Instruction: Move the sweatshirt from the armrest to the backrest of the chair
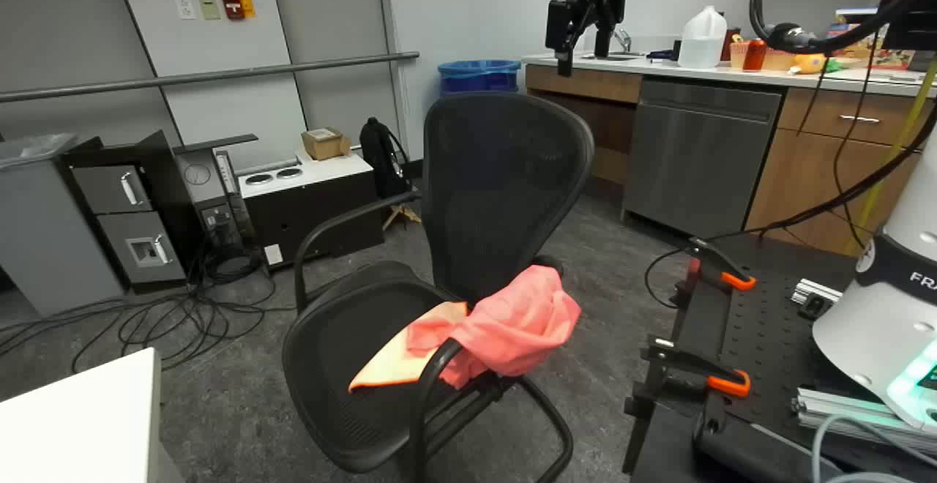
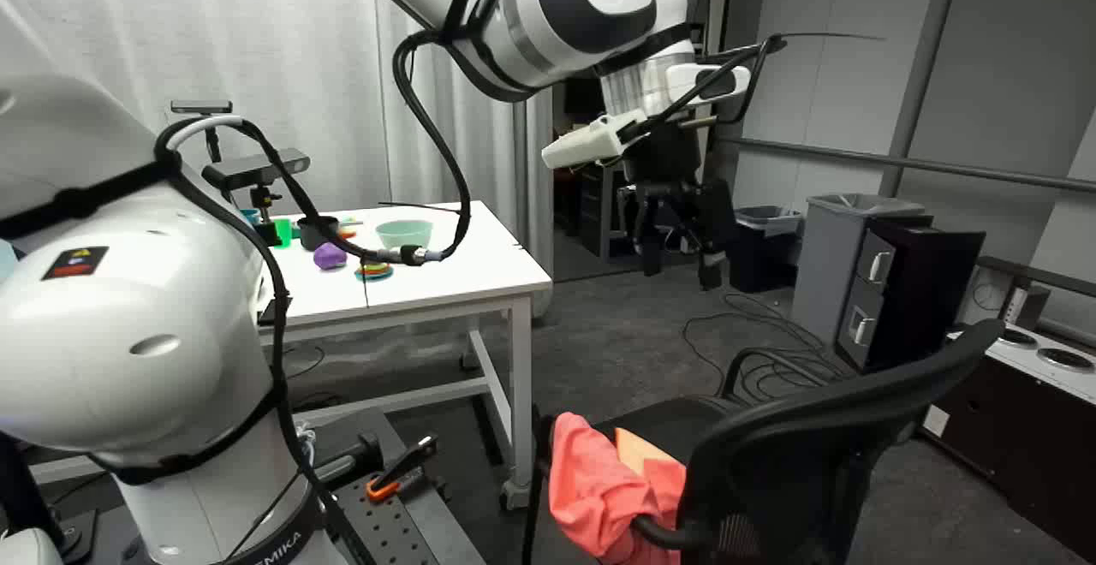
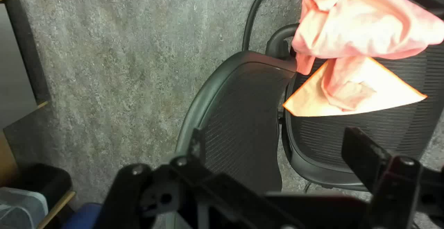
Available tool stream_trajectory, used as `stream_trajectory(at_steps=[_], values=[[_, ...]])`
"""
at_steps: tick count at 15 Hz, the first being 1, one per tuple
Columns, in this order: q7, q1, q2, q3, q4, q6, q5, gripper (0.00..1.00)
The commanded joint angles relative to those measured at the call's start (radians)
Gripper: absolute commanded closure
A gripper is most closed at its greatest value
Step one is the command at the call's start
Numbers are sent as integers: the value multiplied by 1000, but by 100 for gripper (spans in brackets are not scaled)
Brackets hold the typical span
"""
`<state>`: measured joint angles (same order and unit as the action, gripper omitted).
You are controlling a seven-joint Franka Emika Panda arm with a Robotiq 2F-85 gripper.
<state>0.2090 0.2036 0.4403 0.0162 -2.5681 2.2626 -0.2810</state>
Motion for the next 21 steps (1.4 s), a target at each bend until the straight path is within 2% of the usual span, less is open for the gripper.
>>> stream_trajectory(at_steps=[1,18,21], values=[[3,-11,0,-10,2,-4,-5,0],[3,-11,0,-10,2,-4,-5,0],[-2,-38,-43,-5,13,5,26,0]])
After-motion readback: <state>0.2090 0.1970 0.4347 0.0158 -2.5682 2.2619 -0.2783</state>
